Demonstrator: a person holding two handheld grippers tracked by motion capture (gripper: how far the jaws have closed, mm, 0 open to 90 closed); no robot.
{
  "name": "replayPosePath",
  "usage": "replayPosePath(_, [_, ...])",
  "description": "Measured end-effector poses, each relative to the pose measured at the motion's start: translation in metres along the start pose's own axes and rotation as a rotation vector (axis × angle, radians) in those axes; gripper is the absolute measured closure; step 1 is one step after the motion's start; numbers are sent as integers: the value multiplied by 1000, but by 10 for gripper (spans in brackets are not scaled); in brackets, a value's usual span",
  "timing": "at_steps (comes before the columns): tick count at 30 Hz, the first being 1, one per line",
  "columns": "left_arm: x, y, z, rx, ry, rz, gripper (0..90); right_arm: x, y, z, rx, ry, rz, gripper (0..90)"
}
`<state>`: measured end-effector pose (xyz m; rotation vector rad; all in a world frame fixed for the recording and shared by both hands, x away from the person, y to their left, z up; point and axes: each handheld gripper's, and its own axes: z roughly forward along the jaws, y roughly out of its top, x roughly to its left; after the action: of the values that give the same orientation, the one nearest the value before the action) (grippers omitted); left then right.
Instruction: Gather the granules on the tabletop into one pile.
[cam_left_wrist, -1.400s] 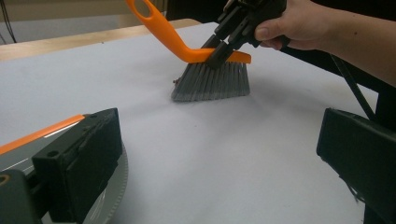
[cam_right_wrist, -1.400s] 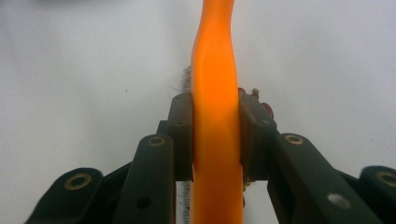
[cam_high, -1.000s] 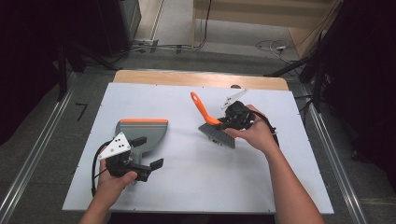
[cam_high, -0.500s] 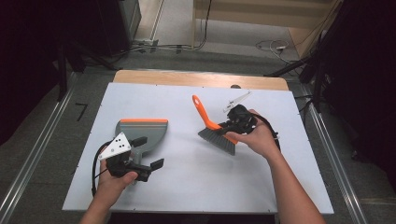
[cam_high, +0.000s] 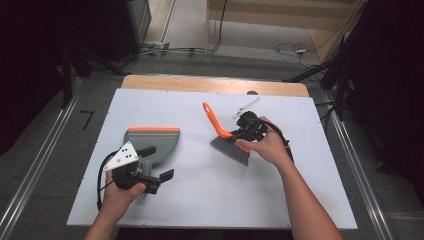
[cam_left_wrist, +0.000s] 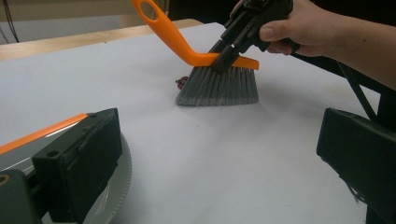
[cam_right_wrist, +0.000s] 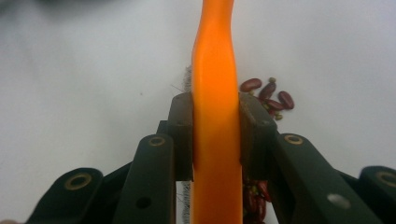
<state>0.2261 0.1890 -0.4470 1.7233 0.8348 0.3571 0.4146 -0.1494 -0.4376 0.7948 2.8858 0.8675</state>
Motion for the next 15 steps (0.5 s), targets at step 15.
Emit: replayPosePath(15, [0,-1,-1,-5,6,-3,4,2,-3,-22,-71,-2,44,688])
